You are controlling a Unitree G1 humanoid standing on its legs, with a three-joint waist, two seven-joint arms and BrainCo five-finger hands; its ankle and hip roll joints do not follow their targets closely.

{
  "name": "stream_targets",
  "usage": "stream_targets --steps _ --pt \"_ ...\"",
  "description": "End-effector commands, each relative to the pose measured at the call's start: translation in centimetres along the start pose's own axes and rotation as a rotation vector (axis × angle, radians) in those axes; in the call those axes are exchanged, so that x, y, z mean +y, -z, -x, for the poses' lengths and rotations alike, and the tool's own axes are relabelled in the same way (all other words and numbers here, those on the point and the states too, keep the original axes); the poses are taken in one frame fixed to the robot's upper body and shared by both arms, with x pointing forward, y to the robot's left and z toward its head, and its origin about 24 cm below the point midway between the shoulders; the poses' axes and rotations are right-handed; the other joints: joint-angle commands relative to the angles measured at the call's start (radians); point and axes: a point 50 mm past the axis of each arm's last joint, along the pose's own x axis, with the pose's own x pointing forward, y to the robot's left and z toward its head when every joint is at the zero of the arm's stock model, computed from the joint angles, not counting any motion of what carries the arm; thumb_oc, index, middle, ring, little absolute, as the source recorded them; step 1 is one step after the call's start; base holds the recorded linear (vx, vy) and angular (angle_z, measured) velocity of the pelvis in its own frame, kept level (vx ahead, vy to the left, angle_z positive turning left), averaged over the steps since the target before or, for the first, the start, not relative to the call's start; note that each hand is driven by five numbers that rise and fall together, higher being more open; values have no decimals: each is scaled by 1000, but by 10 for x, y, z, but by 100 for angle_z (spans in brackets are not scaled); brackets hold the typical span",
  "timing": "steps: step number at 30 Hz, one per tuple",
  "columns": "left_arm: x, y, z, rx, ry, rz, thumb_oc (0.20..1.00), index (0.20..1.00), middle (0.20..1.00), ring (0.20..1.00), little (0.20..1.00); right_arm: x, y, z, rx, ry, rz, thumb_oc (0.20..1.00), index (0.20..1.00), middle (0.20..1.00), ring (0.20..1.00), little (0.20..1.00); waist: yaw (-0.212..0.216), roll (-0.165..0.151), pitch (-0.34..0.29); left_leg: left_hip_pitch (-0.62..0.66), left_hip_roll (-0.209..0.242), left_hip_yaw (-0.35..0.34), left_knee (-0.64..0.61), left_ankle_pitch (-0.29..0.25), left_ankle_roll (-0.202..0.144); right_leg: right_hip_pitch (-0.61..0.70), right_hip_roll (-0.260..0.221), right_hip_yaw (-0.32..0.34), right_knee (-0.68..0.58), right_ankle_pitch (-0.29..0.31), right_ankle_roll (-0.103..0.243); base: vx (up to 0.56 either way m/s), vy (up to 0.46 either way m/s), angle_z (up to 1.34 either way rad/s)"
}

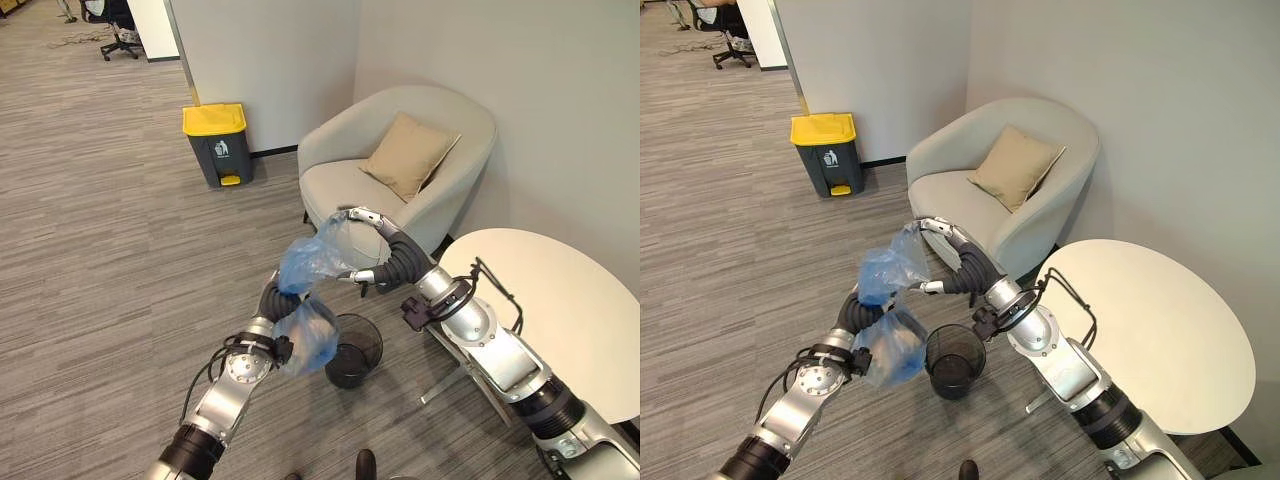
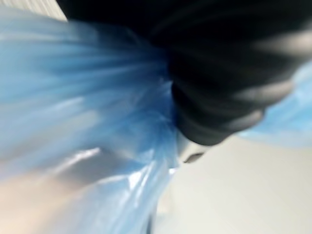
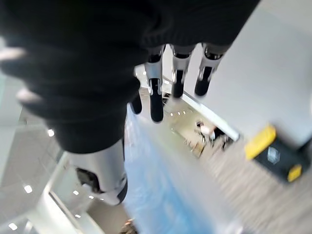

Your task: Gather garbage on tea table into small bin, then transfer packed bag to large trash can.

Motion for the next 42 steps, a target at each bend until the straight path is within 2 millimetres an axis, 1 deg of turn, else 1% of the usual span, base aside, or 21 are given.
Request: stream_targets --steps 1,3,5,6,7,9,10,12,13,14,15,16,21,26,28,29,30,31,33,37,42 --pt "17 -17 -8 -111 -66 28 200 200 200 200 200 -21 -16 1 -103 140 132 1000 1000 1000 1000 1000 8 -15 -17 11 -10 -26 0 -75 -21 50 -30 -16 59 -167 77 0 0 0" --pt "21 -10 -4 -82 -76 24 200 200 200 200 200 -22 -10 6 -67 143 135 1000 1000 1000 1000 1000 8 -14 -18 12 -9 -26 0 -75 -21 52 -30 -15 58 -168 77 0 0 0" --pt "34 12 8 17 -112 25 200 200 200 200 200 -26 14 28 80 143 121 1000 1000 1000 1000 1000 6 -11 -16 12 -9 -27 1 -74 -22 55 -30 -16 58 -170 77 0 0 0" --pt "34 13 8 19 -111 25 200 200 200 200 200 -26 14 29 82 142 119 1000 1000 1000 1000 1000 6 -12 -17 13 -9 -27 1 -74 -22 56 -30 -16 57 -170 77 0 0 0" --pt "41 29 17 95 -127 32 200 200 200 200 200 -19 37 50 225 140 20 1000 1000 1000 1000 1000 5 -10 -14 12 -9 -27 1 -73 -23 57 -30 -20 57 -171 77 0 0 0" --pt "48 44 26 163 -140 39 200 200 200 200 200 -11 62 73 381 128 -61 1000 1000 1000 1000 1000 5 -10 -14 12 -8 -28 2 -73 -24 57 -30 -23 58 -174 76 -7 -18 0" --pt "48 44 26 163 -140 39 200 200 200 200 200 -11 62 73 381 128 -61 1000 1000 1000 1000 1000 5 -10 -14 12 -8 -29 2 -73 -24 57 -30 -23 58 -174 76 0 0 0" --pt "62 68 43 271 -167 49 200 200 200 200 200 2 95 117 623 130 -165 1000 1000 1000 1000 1000 6 -7 -7 10 -8 -33 6 -71 -26 56 -28 -30 62 -179 75 -8 -30 0" --pt "62 68 43 272 -167 49 200 200 200 200 200 2 96 117 623 130 -166 1000 1000 1000 1000 1000 5 -8 -8 10 -8 -33 7 -71 -27 56 -29 -31 62 -179 75 -10 -34 4" --pt "70 82 57 340 -179 56 200 200 200 200 200 7 110 143 752 139 -201 1000 1000 1000 1000 1000 7 -6 -2 5 -8 -37 12 -71 -28 57 -28 -34 62 -183 74 -8 -22 5" --pt "70 82 57 340 -179 56 200 200 200 200 200 7 110 143 752 138 -201 1000 1000 1000 1000 1000 7 -6 -2 5 -8 -38 12 -71 -28 57 -28 -34 62 -183 74 -21 -47 3" --pt "74 92 69 396 -188 52 200 200 200 200 200 13 120 164 847 159 -241 1000 1000 1000 1000 1000 10 -5 4 -1 -8 -44 19 -72 -30 55 -28 -38 64 -185 73 -14 -38 0" --pt "86 119 100 541 -265 102 200 200 200 200 200 23 138 201 1032 232 -319 1000 1000 1000 1000 1000 29 0 41 -52 -12 -75 70 -75 -34 28 -30 -51 82 -194 64 -57 -45 15" --pt "85 121 96 547 -298 145 200 200 200 200 200 17 144 207 1067 302 -315 1000 1000 1000 1000 1000 52 -11 97 -181 -14 -64 191 -76 -57 -15 -64 -120 96 -190 56 -140 -29 35" --pt "82 120 91 538 -283 144 200 200 200 200 200 16 145 211 1088 319 -308 1000 1000 1000 1000 1000 48 -9 99 -204 11 15 215 -84 -57 -21 -82 -179 98 -194 57 -74 4 79" --pt "82 120 91 537 -283 143 200 200 200 200 200 16 146 211 1088 319 -308 1000 1000 1000 1000 1000 47 -9 96 -208 11 15 215 -80 -56 -25 -83 -180 97 -191 57 -22 8 107" --pt "81 119 89 535 -275 142 200 200 200 200 200 17 146 213 1095 322 -305 1000 1000 1000 1000 1000 44 -7 95 -202 25 62 220 -88 -53 -22 -88 -203 98 -194 58 -3 22 95" --pt "78 119 86 535 -258 140 200 200 200 200 200 19 146 214 1109 316 -295 1000 1000 1000 1000 1000 36 -6 92 -193 52 155 230 -93 -45 -14 -104 -256 100 -194 60 91 39 69" --pt "73 120 84 542 -234 135 200 200 200 200 200 24 147 218 1130 315 -305 1000 1000 1000 1000 1000 24 3 81 -155 66 194 199 -116 -51 7 -107 -285 103 -211 73 128 64 102" --pt "71 119 80 534 -203 108 200 200 200 200 200 29 149 215 1135 314 -322 1000 1000 1000 1000 1000 17 3 74 -133 53 188 167 -120 -40 23 -121 -301 120 -216 82 91 122 66" --pt "77 112 74 496 -210 76 200 200 200 200 200 36 149 200 1100 296 -332 1000 1000 1000 1000 1000 40 -10 91 -135 20 157 169 -149 -4 0 -158 -276 209 -233 99 75 179 14"
